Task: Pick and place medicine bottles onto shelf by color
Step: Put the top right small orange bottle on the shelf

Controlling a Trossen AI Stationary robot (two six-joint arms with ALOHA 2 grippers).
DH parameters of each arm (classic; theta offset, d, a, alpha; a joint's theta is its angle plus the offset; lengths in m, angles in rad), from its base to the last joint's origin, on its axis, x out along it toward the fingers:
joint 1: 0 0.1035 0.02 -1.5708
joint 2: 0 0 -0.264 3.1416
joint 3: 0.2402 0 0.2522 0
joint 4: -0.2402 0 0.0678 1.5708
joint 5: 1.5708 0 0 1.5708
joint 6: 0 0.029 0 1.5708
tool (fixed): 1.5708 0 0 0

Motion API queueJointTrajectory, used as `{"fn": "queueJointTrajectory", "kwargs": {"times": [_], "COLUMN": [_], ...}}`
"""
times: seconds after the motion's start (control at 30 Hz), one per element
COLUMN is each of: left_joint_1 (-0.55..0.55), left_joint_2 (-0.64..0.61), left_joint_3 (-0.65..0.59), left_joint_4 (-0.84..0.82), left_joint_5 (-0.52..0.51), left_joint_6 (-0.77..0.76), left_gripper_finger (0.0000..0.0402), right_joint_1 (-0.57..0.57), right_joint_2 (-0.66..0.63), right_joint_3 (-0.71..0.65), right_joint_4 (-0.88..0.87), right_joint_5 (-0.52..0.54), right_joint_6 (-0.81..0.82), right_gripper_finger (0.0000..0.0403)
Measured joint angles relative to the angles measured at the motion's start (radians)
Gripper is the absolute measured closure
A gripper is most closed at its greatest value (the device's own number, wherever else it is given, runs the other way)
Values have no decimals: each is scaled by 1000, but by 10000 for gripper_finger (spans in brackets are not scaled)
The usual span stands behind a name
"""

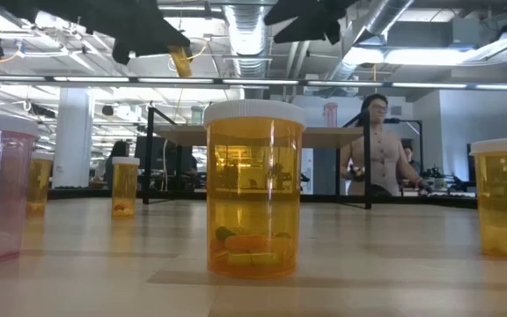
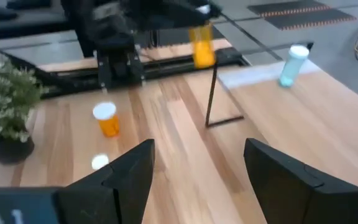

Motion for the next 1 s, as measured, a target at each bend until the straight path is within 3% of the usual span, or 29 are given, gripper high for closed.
{"fn": "queueJointTrajectory", "kwargs": {"times": [0.4, 0.67, 1.0], "left_joint_1": [216, 283, 337], "left_joint_2": [180, 292, 311], "left_joint_3": [106, 113, 113], "left_joint_4": [-107, -87, -99], "left_joint_5": [19, 21, 62], "left_joint_6": [6, -12, -20], "left_gripper_finger": [303, 303, 303], "right_joint_1": [44, 59, 58], "right_joint_2": [-6, -6, -6], "right_joint_3": [-57, -57, -57], "right_joint_4": [0, 33, 45], "right_joint_5": [5, 27, 27], "right_joint_6": [27, 26, 26], "right_gripper_finger": [132, 132, 132]}}
